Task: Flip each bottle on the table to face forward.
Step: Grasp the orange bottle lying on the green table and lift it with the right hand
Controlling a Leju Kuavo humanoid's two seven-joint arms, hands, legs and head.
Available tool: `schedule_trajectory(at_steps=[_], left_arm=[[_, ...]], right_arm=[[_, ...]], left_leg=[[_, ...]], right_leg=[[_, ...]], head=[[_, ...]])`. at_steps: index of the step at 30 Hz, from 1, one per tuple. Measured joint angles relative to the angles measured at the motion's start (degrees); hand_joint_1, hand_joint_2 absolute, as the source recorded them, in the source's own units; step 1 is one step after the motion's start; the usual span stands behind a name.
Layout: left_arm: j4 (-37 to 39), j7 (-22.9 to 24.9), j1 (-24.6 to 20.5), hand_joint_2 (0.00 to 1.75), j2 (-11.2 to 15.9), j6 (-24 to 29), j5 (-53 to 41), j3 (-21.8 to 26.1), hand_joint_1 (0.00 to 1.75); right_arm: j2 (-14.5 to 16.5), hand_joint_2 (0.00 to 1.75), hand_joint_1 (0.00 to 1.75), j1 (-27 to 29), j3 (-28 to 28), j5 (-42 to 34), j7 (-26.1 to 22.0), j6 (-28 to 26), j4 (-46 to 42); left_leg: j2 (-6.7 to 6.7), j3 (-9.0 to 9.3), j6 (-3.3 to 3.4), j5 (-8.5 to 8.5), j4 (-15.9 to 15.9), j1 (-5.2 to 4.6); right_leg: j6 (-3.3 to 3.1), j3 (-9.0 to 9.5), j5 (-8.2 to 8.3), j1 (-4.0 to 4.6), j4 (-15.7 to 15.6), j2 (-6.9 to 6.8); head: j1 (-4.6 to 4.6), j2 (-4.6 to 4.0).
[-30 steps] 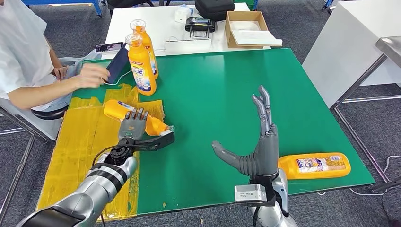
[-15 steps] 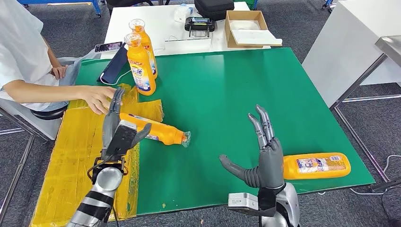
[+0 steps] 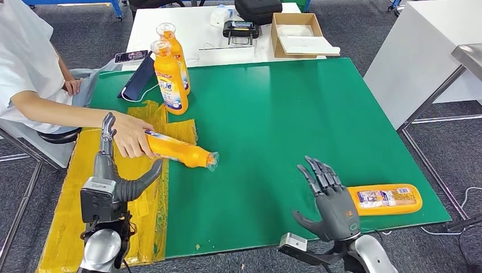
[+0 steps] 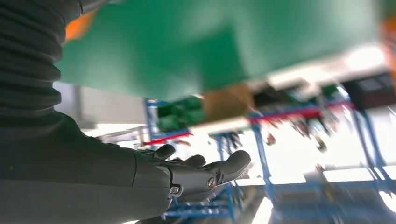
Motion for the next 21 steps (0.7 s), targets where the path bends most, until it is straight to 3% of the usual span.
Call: schedule_trajectory(at_steps=[15,21], left_arm=[[-1.1,-0.2,1.0,1.75,0.0,-2.7,2.4,1.1,0.0],[-0.6,-0.2,0.9,1.75,0.0,-2.8,2.9,1.2,0.0]], right_arm=[[-15.0,1.75,0.0,5.3,-6.1,-4.9,2.7,7.8,1.7],[-17.1,1.75,0.0,5.4,-10.4,-5.2,2.5,8.3,4.9]], left_leg=[[0.07,0.01,0.06,-0.04,0.0,-0.06],[0.07,0.02,0.09,-0.06,0.0,-0.09]], right_leg=[[0.14,-0.02,0.07,-0.06,0.0,0.01],[0.16,-0.02,0.07,-0.09,0.0,0.01]], head=[[-0.02,0.0],[-0.02,0.0]])
